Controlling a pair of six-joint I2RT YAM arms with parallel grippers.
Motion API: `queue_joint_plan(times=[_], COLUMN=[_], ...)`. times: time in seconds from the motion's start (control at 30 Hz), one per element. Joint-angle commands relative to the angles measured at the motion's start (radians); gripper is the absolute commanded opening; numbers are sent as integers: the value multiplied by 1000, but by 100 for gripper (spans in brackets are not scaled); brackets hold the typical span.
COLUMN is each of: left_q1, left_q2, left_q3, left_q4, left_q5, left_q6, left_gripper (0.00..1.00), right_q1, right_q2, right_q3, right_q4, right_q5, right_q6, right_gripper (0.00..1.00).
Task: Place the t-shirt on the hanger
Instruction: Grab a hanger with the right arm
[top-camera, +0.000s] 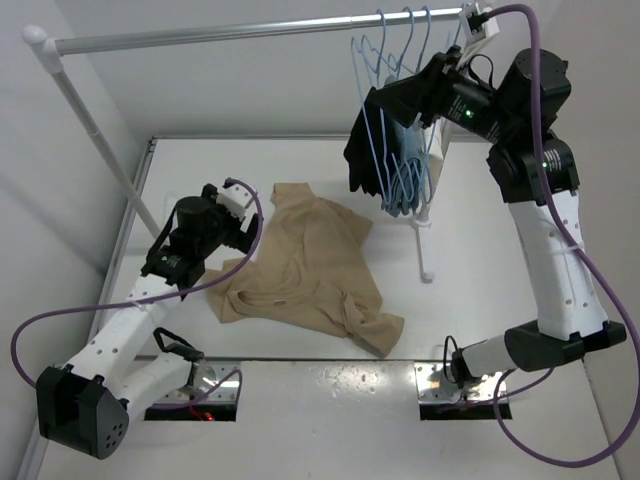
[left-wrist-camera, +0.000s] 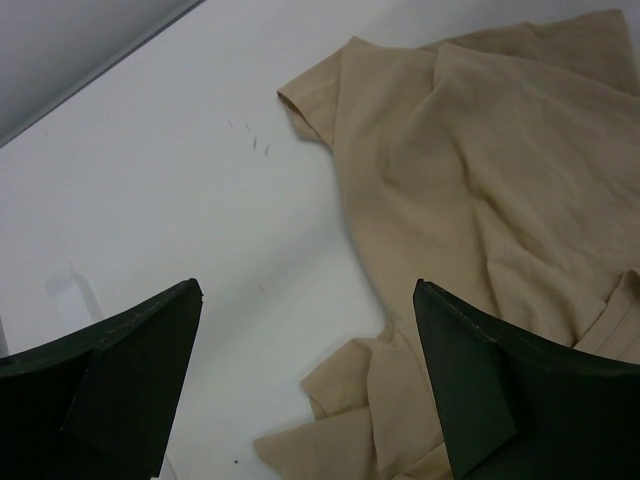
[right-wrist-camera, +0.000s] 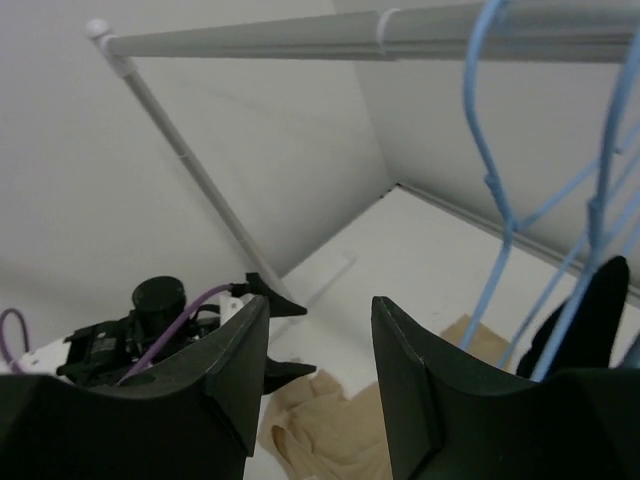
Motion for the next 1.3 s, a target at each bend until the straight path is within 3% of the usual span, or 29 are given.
queue_joint_plan(times=[0.0,0.27,0.8,0.9,1.0,1.1,1.2,1.27], left_q1=[14,14,14,14,14,23,23,23], left_q2=[8,19,19,10,10,10,10,10], left_q3=[31,40,12,12,3,-8,-28,-48], left_q4=[8,8,-1,-1,-1,-1,-20,-52], left_q5=[32,43,43,34,34,34,43,77], left_q6=[-15,-15,-15,-15,-15,-6,41,81], left_gripper=[92,92,91,91,91,91,89,86], right_q1=[19,39,76,85,85,95,95,104], right_q2=[-26,-38,66,86,96,84,47,16], right_q3=[1,-76,-62,-51,-51,-74,-115,-149], right_q4=[-96,-59,-41,-32,-23,19,74,101], right_q5=[163,330,390,399,379,358,344,323], right_q6=[-46,-66,-103,-103,-103,-114,-128,-141], right_gripper=[46,43,41,36,24,21,4,0])
